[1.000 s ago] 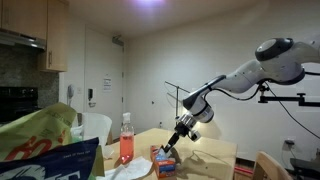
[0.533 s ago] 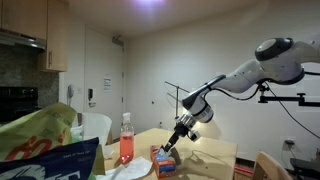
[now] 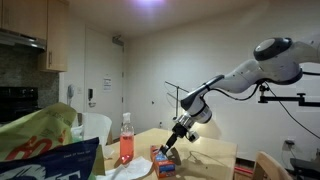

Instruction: Take a ziplock bag out of the box and put it on the table

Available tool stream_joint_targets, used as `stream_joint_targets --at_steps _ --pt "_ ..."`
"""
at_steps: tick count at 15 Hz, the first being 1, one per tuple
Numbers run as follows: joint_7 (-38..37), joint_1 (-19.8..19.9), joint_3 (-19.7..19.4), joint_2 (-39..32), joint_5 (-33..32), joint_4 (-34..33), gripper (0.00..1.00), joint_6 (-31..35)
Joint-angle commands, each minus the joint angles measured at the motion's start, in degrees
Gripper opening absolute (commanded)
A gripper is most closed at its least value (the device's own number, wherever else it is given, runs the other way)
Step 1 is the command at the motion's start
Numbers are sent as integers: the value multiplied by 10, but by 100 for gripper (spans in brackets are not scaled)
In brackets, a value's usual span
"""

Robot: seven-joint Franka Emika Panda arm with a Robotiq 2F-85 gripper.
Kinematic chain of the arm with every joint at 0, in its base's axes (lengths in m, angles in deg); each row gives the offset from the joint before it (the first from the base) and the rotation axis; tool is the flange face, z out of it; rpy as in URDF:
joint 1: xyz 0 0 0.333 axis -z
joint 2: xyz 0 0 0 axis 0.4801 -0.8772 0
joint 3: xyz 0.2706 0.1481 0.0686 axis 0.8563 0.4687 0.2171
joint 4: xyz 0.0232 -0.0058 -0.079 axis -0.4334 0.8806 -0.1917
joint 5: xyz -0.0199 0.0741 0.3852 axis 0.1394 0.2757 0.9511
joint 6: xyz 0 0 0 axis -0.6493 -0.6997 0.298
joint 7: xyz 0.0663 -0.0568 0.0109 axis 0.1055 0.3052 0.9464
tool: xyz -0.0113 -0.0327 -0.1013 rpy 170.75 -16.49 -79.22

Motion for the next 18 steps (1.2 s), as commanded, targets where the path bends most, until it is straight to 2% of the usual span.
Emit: stream_joint_targets --at_steps 1,3,4,6,9,10,11,14,15,17,18 --pt "9 -14 -14 27 18 15 86 -1" --pt "9 -15 -14 27 18 14 96 -9" --pt "14 -16 -12 7 23 -4 78 -4" --pt "14 -17 -12 8 23 -4 93 -4" --pt "16 -17 -13 8 23 -4 100 -5" --pt "17 -16 -12 7 23 -4 75 -5" --pt "17 -16 -13 7 23 -4 72 -5" --pt "16 -17 -15 3 26 -8 49 -9" --pt "16 -17 -15 3 27 -9 53 -11" --pt "12 -18 -18 4 29 -7 55 -10" --pt "4 -21 -23 8 30 -6 62 -14"
